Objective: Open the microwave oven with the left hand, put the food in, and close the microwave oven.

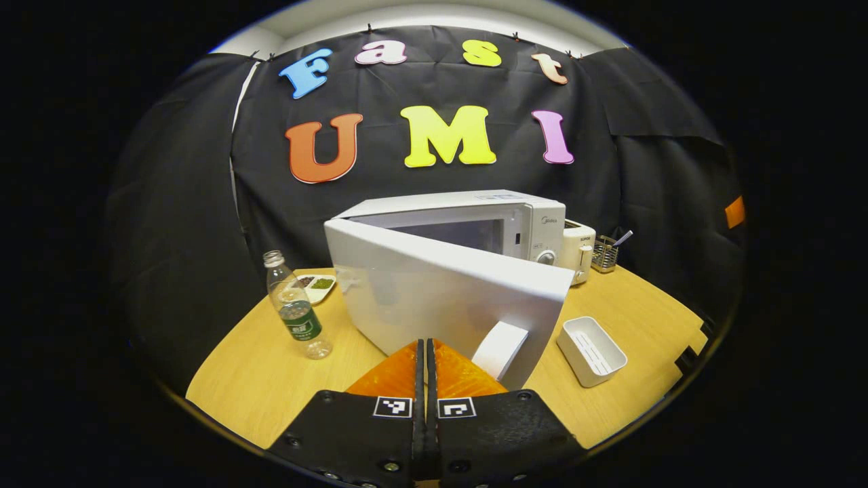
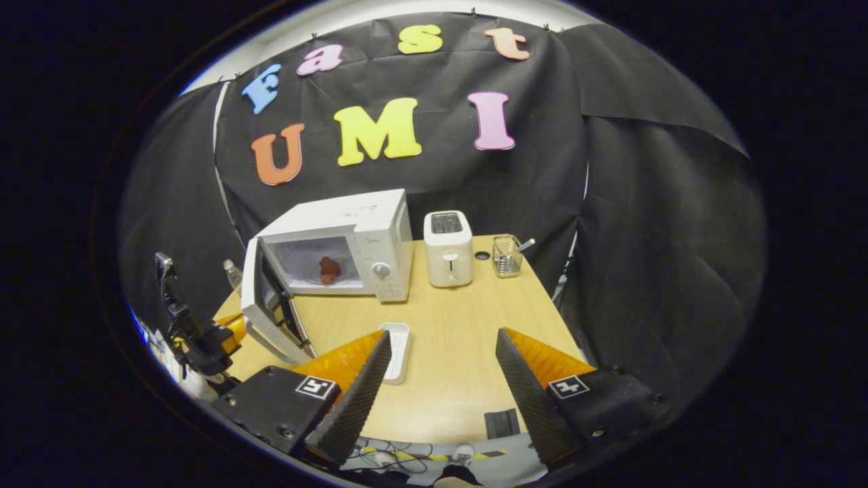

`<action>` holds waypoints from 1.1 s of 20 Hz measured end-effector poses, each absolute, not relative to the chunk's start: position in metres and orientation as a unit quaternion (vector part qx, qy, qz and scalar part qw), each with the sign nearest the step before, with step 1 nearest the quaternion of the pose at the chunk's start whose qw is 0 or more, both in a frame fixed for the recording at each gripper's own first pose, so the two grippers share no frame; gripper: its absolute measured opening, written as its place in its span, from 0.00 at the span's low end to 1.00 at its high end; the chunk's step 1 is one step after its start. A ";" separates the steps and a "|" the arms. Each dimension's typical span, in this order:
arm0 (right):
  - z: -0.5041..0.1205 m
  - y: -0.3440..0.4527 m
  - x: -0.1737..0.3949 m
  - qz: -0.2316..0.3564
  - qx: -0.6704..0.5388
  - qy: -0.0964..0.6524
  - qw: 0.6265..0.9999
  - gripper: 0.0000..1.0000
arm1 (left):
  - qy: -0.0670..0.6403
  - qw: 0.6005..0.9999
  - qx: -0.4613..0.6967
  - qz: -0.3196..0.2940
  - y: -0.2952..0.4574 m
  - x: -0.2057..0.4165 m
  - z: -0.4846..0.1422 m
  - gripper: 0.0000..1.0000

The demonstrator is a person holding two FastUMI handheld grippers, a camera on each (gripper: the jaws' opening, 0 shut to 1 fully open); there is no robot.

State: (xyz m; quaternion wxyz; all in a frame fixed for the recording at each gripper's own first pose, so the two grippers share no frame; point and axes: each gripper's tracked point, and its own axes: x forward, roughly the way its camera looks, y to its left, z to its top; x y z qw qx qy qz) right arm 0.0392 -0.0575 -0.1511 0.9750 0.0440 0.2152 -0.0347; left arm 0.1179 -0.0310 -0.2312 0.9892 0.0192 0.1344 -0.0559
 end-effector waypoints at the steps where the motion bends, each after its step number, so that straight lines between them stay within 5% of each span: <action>1: -0.157 -0.065 0.042 -0.035 0.043 0.221 0.974 0.91 | 0.136 0.989 0.015 -0.058 -0.042 0.123 -0.231 0.00; 2: -0.159 -0.070 0.044 -0.033 0.045 0.224 0.973 0.99 | 0.135 0.989 0.010 -0.063 -0.052 0.128 -0.230 0.00; 22: -0.175 -0.143 0.084 -0.109 0.075 0.238 0.962 0.99 | 0.144 0.983 0.009 -0.114 -0.138 0.273 -0.233 0.00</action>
